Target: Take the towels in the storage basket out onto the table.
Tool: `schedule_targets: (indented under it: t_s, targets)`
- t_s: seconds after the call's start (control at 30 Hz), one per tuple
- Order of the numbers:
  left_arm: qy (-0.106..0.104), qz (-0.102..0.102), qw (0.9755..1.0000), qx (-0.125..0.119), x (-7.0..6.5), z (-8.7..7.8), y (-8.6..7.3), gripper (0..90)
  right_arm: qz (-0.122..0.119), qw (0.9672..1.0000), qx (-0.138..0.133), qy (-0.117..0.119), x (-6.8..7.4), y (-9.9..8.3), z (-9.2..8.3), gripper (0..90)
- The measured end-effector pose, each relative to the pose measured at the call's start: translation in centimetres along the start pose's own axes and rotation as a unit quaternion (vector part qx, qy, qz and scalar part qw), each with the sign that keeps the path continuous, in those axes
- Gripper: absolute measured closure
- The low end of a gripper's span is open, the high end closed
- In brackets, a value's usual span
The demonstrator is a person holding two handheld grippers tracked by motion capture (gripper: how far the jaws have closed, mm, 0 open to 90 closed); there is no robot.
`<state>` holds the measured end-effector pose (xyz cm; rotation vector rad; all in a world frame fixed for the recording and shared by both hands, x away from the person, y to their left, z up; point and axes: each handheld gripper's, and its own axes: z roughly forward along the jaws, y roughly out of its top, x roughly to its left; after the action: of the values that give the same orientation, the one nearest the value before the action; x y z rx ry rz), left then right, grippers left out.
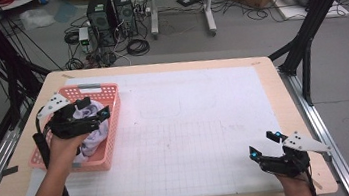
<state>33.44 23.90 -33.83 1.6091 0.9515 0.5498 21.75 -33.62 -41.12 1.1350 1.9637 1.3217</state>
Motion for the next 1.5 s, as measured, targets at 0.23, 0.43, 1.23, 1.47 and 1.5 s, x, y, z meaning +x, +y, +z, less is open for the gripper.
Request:
schedule_targets:
  t_s: [0.23, 0.43, 1.23, 1.47, 1.5]
  targets:
    - [0.066, -0.002, 0.9959, 0.062, 3.0, 0.4, -1.0, 16.1, 0.003, 1.0000, 0.000, -0.002, -0.2, 0.0, 0.0, 17.3]
    - [0.132, 0.009, 0.9809, 0.142, 4.6, 1.1, -2.2, 16.4, 0.003, 1.0000, 0.002, -0.002, -0.2, -0.1, 0.0, 17.3]
    - [0.176, 0.008, 0.9355, 0.307, 6.7, 5.0, -6.0, 1.7, 0.002, 1.0000, 0.007, -0.002, -0.1, -0.2, 0.2, 17.3]
    - [0.167, 0.001, 0.9359, 0.310, 6.9, 5.1, -6.3, 1.7, 0.005, 1.0000, 0.008, -0.003, -0.1, -0.2, 0.2, 17.3]
    - [0.167, 0.003, 0.9356, 0.311, 6.8, 5.1, -6.3, 1.7, 0.004, 1.0000, 0.008, -0.003, -0.1, -0.2, 0.2, 17.3]
